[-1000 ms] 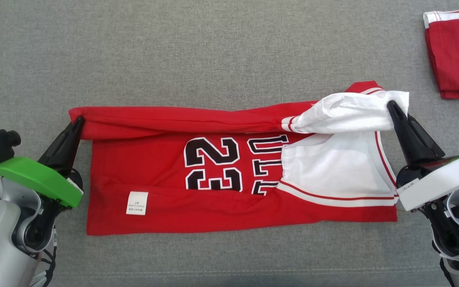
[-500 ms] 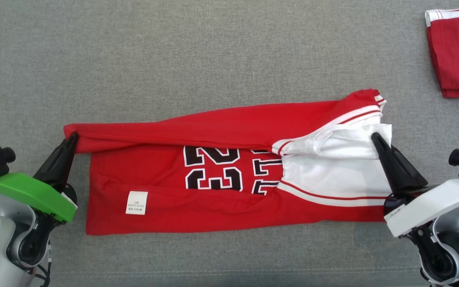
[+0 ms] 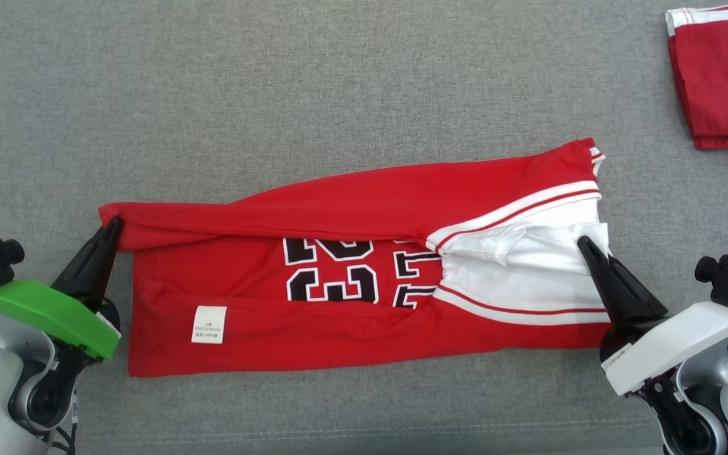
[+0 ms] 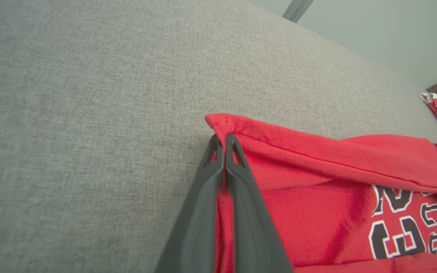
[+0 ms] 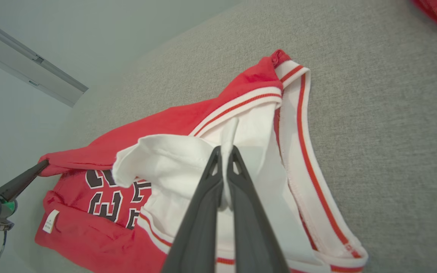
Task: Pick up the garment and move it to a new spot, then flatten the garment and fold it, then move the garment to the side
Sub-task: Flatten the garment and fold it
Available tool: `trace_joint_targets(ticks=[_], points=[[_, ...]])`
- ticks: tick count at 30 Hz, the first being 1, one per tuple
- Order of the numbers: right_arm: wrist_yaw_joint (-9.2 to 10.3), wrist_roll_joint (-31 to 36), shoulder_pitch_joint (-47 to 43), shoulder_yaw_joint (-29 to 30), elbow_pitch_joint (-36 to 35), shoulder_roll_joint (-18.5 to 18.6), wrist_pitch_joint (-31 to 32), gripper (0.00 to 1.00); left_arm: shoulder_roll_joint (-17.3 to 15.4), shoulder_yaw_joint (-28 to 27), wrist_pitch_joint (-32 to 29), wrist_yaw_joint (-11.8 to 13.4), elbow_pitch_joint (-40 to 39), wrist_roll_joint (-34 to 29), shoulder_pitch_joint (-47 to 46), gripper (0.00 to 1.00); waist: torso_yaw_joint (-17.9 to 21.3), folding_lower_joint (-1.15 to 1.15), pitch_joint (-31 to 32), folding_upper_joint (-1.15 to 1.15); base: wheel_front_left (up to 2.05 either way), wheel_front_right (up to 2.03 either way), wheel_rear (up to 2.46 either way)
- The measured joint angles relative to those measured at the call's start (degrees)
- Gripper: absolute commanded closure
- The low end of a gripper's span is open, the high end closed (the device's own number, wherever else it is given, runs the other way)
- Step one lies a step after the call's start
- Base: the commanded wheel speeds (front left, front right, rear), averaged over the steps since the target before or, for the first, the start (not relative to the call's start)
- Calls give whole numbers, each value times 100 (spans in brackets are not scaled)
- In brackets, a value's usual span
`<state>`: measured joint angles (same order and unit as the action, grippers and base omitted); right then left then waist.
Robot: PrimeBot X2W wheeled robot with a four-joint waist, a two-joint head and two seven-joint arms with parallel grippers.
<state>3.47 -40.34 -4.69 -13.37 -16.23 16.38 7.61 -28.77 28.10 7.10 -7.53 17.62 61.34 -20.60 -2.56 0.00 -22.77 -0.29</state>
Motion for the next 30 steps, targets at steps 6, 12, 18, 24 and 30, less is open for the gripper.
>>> trace_joint_targets(ticks=[6, 12, 18, 24, 30], points=[[-42, 126, -43, 7, 81, 158, 52, 0, -134, 147, -118, 1, 34, -27, 266, 0, 23, 0, 57, 0, 0, 0, 0], [-41, 111, -44, 162, 44, 270, 110, 0, -292, 176, -159, 90, 48, -162, 373, 0, -6, 0, 162, 0, 0, 0, 0], [70, -20, 12, 478, 109, 322, 223, 0, -366, -2, 15, 280, -25, -208, 480, 0, -45, 0, 263, 0, 0, 0, 0], [121, -111, 182, 583, 521, 397, 490, 0, -424, -315, 478, 613, -265, -421, 458, 0, -115, 0, 260, 0, 0, 0, 0], [126, -149, 496, 587, 1073, 469, 728, 0, -238, -328, 611, 858, -502, -651, 444, 0, -319, 0, 219, 0, 0, 0, 0]])
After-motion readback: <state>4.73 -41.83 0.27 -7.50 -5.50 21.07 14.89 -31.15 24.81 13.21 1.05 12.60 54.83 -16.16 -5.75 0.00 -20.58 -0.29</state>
